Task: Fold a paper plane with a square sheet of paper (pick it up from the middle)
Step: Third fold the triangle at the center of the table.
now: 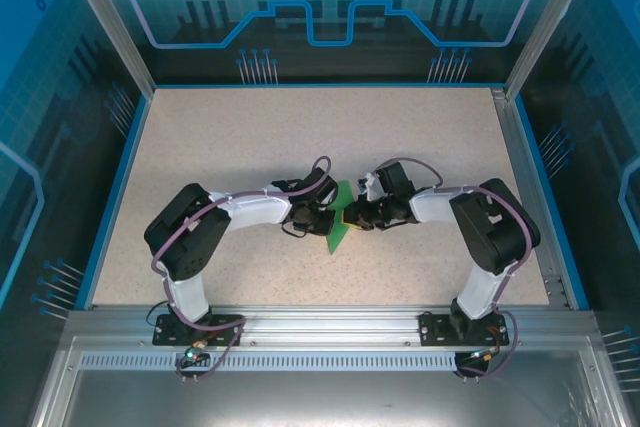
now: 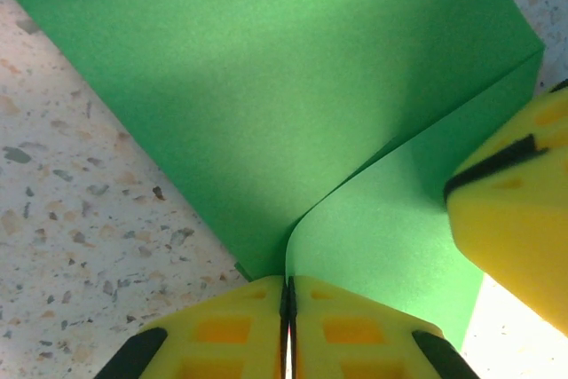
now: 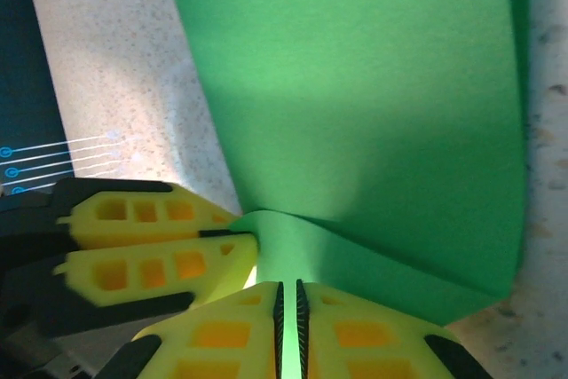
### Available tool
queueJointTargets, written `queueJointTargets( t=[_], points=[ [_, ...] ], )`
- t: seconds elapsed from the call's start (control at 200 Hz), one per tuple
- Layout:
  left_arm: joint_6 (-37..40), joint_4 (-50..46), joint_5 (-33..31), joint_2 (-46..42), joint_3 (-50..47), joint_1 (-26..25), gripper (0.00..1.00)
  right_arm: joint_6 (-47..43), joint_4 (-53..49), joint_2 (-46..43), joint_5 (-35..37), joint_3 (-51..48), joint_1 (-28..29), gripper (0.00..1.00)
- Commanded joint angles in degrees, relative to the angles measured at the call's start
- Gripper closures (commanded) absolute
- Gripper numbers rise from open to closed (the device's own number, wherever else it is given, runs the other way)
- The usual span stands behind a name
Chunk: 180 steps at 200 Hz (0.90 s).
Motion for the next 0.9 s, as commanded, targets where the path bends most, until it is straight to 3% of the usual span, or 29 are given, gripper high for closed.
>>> queueJointTargets(
  t=[0.0, 0.145, 0.33, 0.455, 0.675, 0.895],
  points=[
    [0.0, 0.1, -0.3, 0.7, -0.3, -0.4, 0.86, -1.6, -1.4, 1.8, 1.2, 0.4, 0.4, 0.86],
    [-0.1, -0.4, -0.6, 0.3, -0.1, -0.4, 0.82, -1.1, -0.7, 3.2, 1.4, -0.4, 0.3, 0.86],
    [-3.3, -2.6, -4.3, -4.1, -0.5, -0.5, 0.59, 0.0, -0.7, 3.4, 2.7, -1.2, 0.3, 0.86],
    [-8.0, -4.5, -5.8, -8.6, -1.0, -0.6, 0.53, 1.1, -0.6, 3.7, 3.0, -1.6, 0.3, 0.87],
    [-17.0, 1.2, -0.2, -15.0, -5.6, -2.5, 0.63, 2.6, 0.0, 3.1, 3.6, -2.0, 0.3, 0.87],
    [-21.6, 11.8, 8.6, -13.0, -8.7, -4.1, 0.73, 2.6, -0.5, 3.5, 3.4, -1.6, 0.2, 0.87]
  ],
)
